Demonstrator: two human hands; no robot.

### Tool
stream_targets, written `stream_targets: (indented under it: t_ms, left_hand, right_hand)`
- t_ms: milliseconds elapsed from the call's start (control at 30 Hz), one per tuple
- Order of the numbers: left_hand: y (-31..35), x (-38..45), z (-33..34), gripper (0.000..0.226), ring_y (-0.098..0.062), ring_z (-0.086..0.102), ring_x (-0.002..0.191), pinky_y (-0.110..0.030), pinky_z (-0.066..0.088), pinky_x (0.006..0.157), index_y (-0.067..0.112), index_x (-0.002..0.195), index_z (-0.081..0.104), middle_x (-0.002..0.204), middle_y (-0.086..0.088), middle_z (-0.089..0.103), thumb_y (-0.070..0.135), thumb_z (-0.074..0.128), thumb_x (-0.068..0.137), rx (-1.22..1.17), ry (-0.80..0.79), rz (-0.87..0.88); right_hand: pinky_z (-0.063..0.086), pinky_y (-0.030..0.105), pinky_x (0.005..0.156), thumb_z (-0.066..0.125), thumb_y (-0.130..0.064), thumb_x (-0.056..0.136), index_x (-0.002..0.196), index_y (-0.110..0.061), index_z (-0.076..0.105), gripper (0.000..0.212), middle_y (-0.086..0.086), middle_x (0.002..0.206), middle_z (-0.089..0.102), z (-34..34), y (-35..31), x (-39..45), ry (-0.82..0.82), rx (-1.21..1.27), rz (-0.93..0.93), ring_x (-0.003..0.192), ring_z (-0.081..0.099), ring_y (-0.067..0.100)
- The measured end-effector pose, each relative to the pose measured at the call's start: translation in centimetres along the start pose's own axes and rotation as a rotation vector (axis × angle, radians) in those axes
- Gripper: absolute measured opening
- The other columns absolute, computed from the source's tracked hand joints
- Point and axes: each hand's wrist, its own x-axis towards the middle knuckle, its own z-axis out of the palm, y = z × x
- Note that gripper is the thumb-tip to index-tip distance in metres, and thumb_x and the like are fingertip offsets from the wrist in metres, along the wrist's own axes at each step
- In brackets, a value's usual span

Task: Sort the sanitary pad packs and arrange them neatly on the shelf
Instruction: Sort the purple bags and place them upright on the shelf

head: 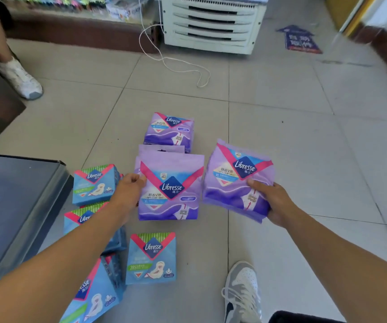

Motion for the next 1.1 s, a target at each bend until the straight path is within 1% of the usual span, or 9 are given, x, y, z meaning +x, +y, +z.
stream_targets:
  t_ms: [200, 333, 433, 533, 567, 733, 867, 1000, 1100]
  left_hand:
    - [7.7, -3.7, -1.4, 0.023, -0.024, 0.062, 0.068, -0.039, 0.053, 0.069, 0.011, 0.078, 0.052, 0.071, -0.009, 0.063, 0.016, 0.052, 0.100, -0.206, 0.063, 0.157]
    - [12.0, -8.0, -2.2, 0.028, -0.019, 0.061, 0.055, -0.028, 0.054, 0.058, 0.005, 0.078, 0.055, 0.065, -0.009, 0.063, 0.015, 0.045, 0.103, -0.242, -0.041, 0.220]
    - [14.8, -11.2, -4.6, 0.036, -0.014, 0.064, 0.050, -0.021, 0.052, 0.047, 0.004, 0.070, 0.063, 0.059, -0.004, 0.068, 0.011, 0.045, 0.101, -0.245, -0.060, 0.334]
    - [16.1, -14.4, -8.7, 0.013, -0.025, 0.069, 0.077, -0.030, 0.060, 0.058, 0.003, 0.106, 0.062, 0.092, -0.012, 0.073, 0.002, 0.059, 0.092, -0.254, -0.093, 0.434]
    - [16.1, -15.1, -10.5, 0.031, -0.031, 0.069, 0.090, -0.039, 0.061, 0.069, 0.002, 0.119, 0.055, 0.109, -0.016, 0.071, 0.001, 0.063, 0.089, -0.233, -0.110, 0.461]
    - [16.4, -20.1, -18.6, 0.040, -0.028, 0.068, 0.107, -0.047, 0.058, 0.082, 0.017, 0.121, 0.058, 0.116, -0.008, 0.070, 0.010, 0.070, 0.084, 0.068, -0.037, 0.634]
    - [16.3, -24.7, -23.6, 0.040, -0.010, 0.071, 0.082, -0.021, 0.055, 0.059, 0.018, 0.120, 0.052, 0.103, -0.005, 0.070, -0.005, 0.061, 0.089, 0.097, 0.076, 0.698]
    - [16.2, -29.9, -29.3, 0.032, -0.020, 0.054, 0.049, -0.024, 0.043, 0.041, 0.009, 0.112, 0.050, 0.082, -0.018, 0.067, -0.006, 0.052, 0.085, 0.148, 0.236, 0.708]
    - [15.9, -33.9, -34.1, 0.025, -0.017, 0.057, 0.047, -0.022, 0.038, 0.037, 0.013, 0.103, 0.051, 0.090, -0.017, 0.070, -0.009, 0.055, 0.091, 0.134, 0.381, 0.679]
  right_hand:
    - [0.060, 0.038, 0.071, 0.094, -0.024, 0.054, 0.118, -0.010, 0.062, 0.073, 0.013, 0.111, 0.071, 5.8, -7.6, -6.2, -0.425, 0.005, -0.105, 0.090, 0.072, 0.025]
    - [0.060, 0.039, 0.076, 0.077, -0.007, 0.075, 0.117, -0.009, 0.061, 0.045, 0.013, 0.110, 0.072, 11.4, -9.5, -10.2, -0.566, -0.181, -0.152, 0.094, 0.072, 0.026]
    - [0.060, 0.039, 0.073, 0.083, -0.011, 0.073, 0.117, -0.010, 0.060, 0.050, 0.012, 0.110, 0.072, 14.8, -10.1, -12.8, -0.569, -0.206, -0.222, 0.095, 0.072, 0.028]
    - [0.061, 0.039, 0.069, 0.081, -0.015, 0.071, 0.116, -0.011, 0.059, 0.050, 0.011, 0.108, 0.073, 18.2, -10.9, -15.3, -0.577, -0.161, -0.276, 0.092, 0.072, 0.027]
    - [0.061, 0.039, 0.069, 0.081, -0.016, 0.071, 0.115, -0.012, 0.059, 0.049, 0.011, 0.107, 0.073, 19.5, -11.2, -16.0, -0.590, -0.150, -0.281, 0.092, 0.072, 0.027]
    - [0.060, 0.042, 0.075, 0.083, -0.017, 0.070, 0.116, -0.009, 0.060, 0.053, 0.017, 0.113, 0.070, 27.0, -11.7, -19.9, -0.742, -0.215, -0.316, 0.096, 0.070, 0.032]
    - [0.061, 0.039, 0.068, 0.078, -0.014, 0.069, 0.115, -0.007, 0.062, 0.048, 0.017, 0.104, 0.073, 32.6, -11.1, -23.1, -0.854, -0.263, -0.344, 0.085, 0.073, 0.029]
    - [0.060, 0.043, 0.075, 0.084, -0.016, 0.067, 0.120, -0.007, 0.061, 0.058, 0.016, 0.108, 0.073, 39.1, -10.0, -26.8, -1.008, -0.303, -0.378, 0.092, 0.072, 0.032]
    - [0.060, 0.042, 0.075, 0.083, -0.013, 0.068, 0.120, -0.006, 0.061, 0.056, 0.017, 0.111, 0.071, 44.3, -8.6, -30.2, -1.133, -0.316, -0.377, 0.093, 0.072, 0.031]
